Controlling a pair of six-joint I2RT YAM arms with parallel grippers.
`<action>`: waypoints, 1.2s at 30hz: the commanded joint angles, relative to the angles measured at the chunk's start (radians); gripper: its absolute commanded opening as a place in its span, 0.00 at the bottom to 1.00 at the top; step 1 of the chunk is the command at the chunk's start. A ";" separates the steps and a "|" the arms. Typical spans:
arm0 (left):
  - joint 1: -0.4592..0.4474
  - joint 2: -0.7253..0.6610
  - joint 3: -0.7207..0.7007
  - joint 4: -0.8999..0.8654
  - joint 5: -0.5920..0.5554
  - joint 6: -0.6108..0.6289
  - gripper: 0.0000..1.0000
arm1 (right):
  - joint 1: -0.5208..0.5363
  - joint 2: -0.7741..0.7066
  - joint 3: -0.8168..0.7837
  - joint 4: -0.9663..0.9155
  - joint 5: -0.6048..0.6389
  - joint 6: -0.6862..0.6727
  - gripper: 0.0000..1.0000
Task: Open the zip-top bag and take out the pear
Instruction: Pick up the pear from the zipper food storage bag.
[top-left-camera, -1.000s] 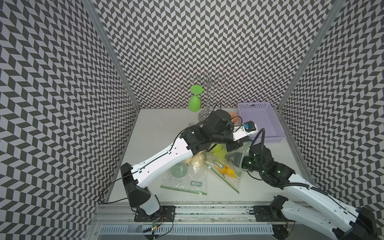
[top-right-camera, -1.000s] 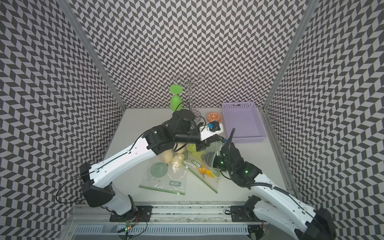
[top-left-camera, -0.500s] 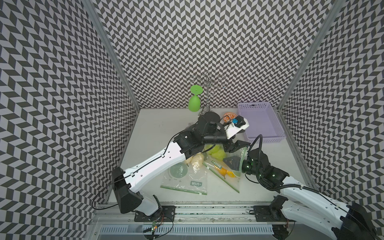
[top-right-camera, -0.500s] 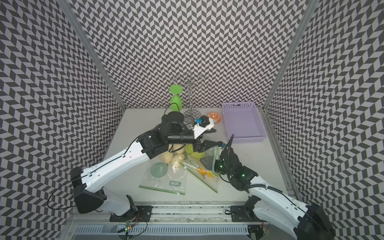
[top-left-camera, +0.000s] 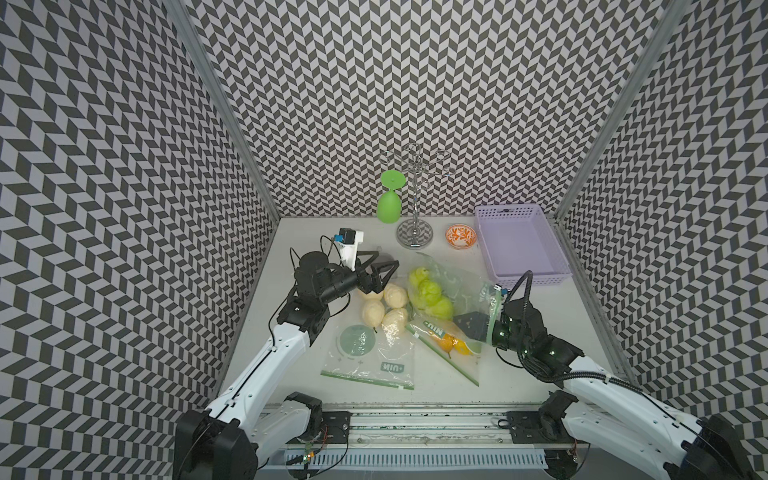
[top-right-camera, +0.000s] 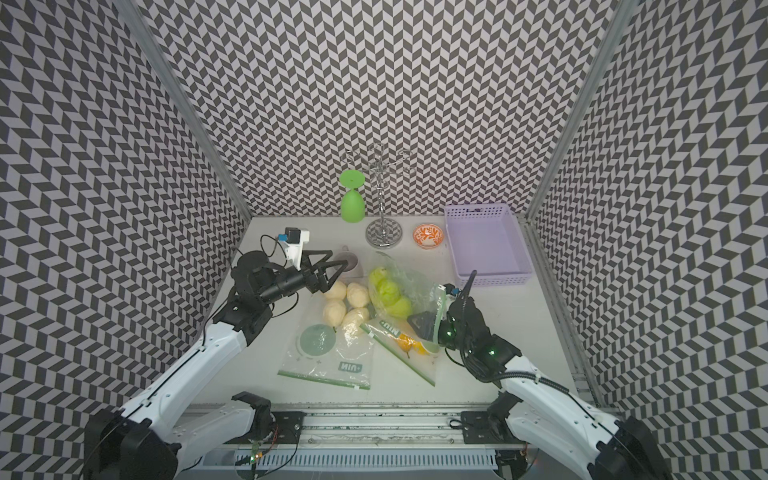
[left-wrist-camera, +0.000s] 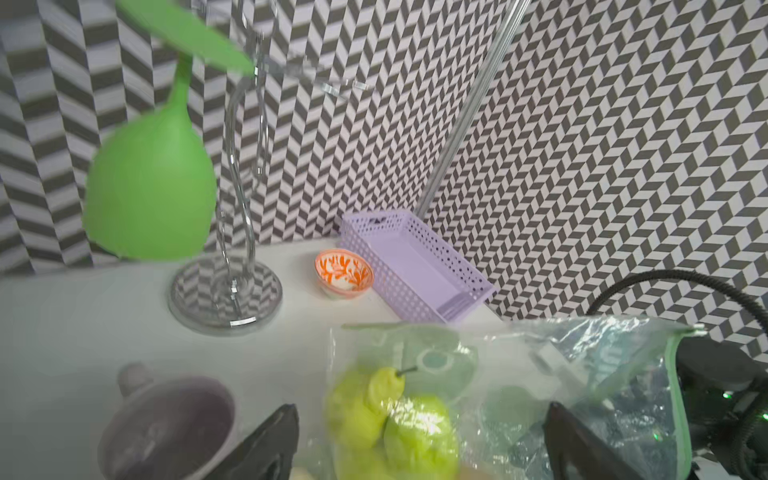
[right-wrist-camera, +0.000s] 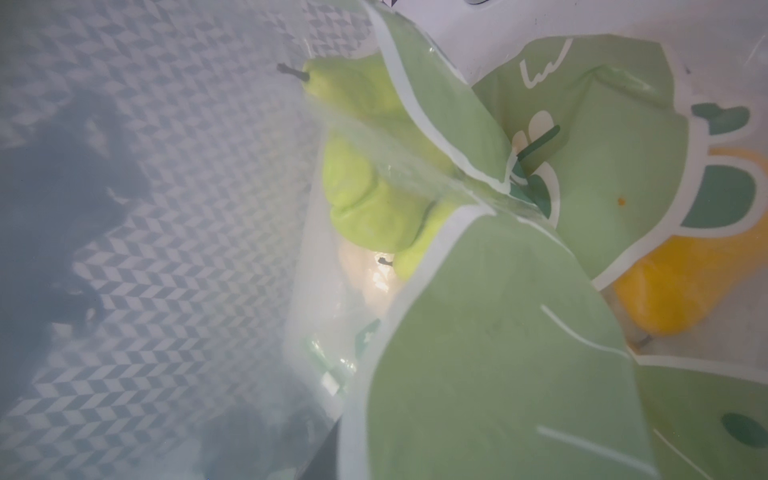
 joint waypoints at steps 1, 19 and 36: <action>0.010 0.029 -0.013 0.222 0.163 -0.027 0.93 | -0.024 -0.005 -0.001 0.020 -0.032 -0.024 0.41; 0.012 0.410 0.075 0.357 0.331 0.027 0.92 | -0.109 0.023 0.004 0.007 -0.121 -0.092 0.40; -0.043 0.624 0.231 0.220 0.393 0.095 0.74 | -0.156 0.087 0.014 0.027 -0.183 -0.134 0.39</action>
